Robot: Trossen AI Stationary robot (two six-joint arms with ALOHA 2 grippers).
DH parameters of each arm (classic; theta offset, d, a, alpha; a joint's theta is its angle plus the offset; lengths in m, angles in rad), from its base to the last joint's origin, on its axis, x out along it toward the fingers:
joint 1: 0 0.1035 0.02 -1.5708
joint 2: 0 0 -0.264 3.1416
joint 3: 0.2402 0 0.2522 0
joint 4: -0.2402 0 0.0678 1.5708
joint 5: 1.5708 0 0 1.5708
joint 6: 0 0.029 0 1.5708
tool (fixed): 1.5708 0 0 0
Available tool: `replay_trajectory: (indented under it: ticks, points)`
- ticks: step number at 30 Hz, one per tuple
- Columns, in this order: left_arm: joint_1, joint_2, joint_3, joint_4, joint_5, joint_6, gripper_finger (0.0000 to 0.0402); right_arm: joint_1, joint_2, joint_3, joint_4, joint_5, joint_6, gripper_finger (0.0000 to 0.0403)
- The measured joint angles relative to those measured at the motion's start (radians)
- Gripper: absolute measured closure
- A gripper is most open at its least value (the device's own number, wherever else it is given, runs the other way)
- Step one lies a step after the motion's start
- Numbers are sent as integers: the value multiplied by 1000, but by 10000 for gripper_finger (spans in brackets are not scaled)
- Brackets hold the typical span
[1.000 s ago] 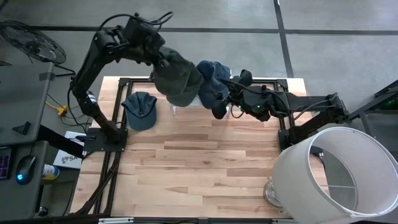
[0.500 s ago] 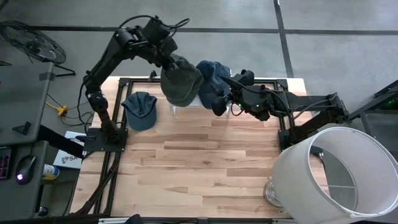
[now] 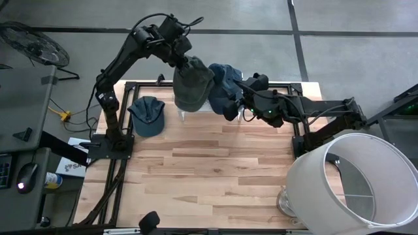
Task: Pick & Place hat
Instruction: Put the gray cap on the shelf
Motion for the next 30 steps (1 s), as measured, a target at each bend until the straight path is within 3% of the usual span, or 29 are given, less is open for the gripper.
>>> replay_trajectory:
  ticks: [23, 30]
  points:
    - [27, 120, 0, 9, 43, 40, 401, -85, 19, 0, -35, -45, 8, 175]
    - [20, 126, 0, 32, 53, 40, 377, -87, 19, 0, -36, -45, 5, 174]
